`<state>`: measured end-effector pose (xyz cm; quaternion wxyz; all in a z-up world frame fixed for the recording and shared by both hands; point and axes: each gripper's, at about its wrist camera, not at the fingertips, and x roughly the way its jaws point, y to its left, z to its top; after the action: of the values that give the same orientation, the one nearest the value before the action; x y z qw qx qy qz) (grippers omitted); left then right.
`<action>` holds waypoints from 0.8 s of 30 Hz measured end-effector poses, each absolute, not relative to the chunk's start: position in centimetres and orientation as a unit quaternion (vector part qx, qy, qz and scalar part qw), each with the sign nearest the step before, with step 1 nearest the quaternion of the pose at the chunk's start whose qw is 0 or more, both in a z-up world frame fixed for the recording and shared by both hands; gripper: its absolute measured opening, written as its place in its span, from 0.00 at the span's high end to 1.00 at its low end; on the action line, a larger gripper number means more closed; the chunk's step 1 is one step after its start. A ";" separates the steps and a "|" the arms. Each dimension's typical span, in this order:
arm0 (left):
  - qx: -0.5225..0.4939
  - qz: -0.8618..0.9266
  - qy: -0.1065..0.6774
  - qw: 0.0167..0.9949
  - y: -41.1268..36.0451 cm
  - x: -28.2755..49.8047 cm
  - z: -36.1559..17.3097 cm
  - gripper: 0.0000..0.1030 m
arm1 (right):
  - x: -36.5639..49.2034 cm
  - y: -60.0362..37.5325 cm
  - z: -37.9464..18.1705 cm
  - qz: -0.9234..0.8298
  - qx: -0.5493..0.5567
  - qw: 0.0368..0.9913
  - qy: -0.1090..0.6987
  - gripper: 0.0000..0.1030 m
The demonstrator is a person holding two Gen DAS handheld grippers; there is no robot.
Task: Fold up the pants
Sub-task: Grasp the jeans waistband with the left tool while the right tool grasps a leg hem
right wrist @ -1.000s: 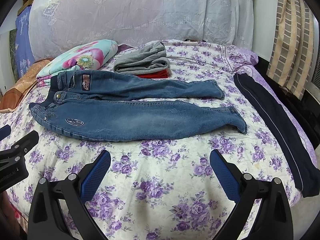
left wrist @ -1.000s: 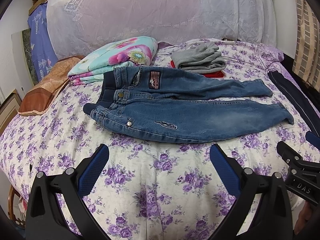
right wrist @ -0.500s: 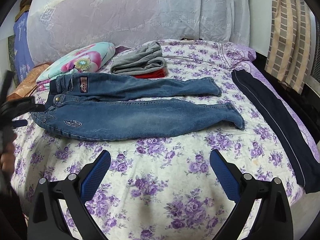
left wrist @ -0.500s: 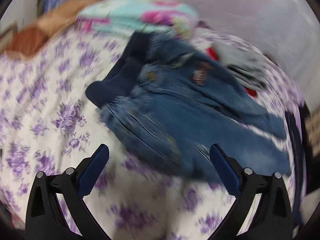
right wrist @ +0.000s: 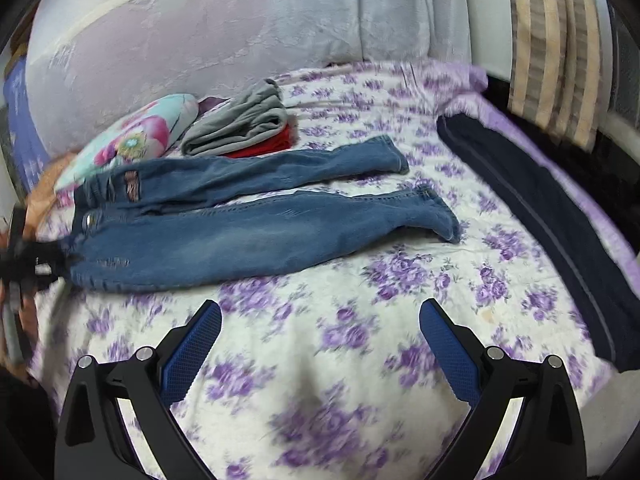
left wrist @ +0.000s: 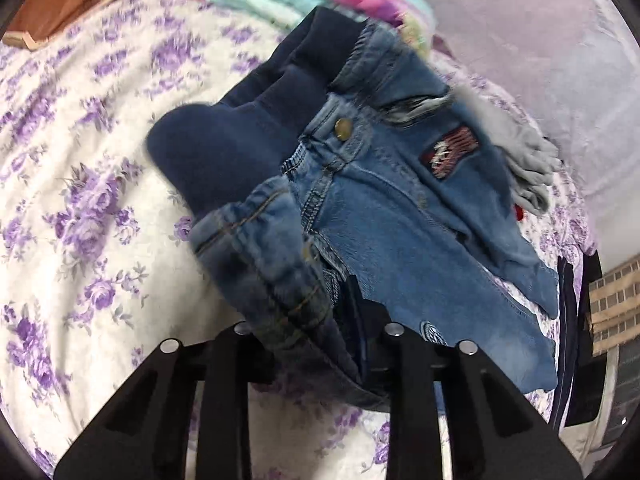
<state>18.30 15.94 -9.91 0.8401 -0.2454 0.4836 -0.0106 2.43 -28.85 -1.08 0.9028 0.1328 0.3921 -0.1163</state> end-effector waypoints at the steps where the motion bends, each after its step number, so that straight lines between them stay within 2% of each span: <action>1: -0.244 -0.013 0.477 0.844 15.9 18.0 -9.8 0.78 | 3.4 -31.0 -1.4 -0.117 0.166 0.894 0.399 0.03; 8: -0.247 -0.034 0.468 0.848 16.6 18.3 -10.5 0.78 | 9.4 -41.0 -6.7 -0.086 0.379 0.816 0.428 0.06; 11: -0.245 -0.043 0.466 0.849 16.7 18.6 -10.7 0.78 | 11.3 -41.9 -8.7 -0.071 0.426 0.794 0.427 0.22; 12: -0.247 -0.045 0.466 0.848 16.9 18.7 -11.0 0.77 | 12.1 -42.1 -9.6 -0.076 0.432 0.789 0.431 0.35; 13: -0.250 -0.047 0.466 0.847 16.9 18.8 -11.1 0.77 | 12.9 -42.1 -10.5 -0.082 0.434 0.782 0.439 0.57; 15: -0.254 -0.049 0.468 0.845 17.1 19.0 -11.4 0.77 | 14.2 -42.4 -12.0 -0.070 0.456 0.764 0.451 0.92; 24: -0.259 -0.073 0.455 0.849 18.4 13.5 -9.1 0.82 | 9.6 -39.5 -5.9 -0.079 0.348 0.819 0.449 0.92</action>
<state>13.52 18.38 -9.05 0.8485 -0.2592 0.4554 -0.0733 9.65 -39.48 -5.89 0.8191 0.3481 0.4492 -0.0785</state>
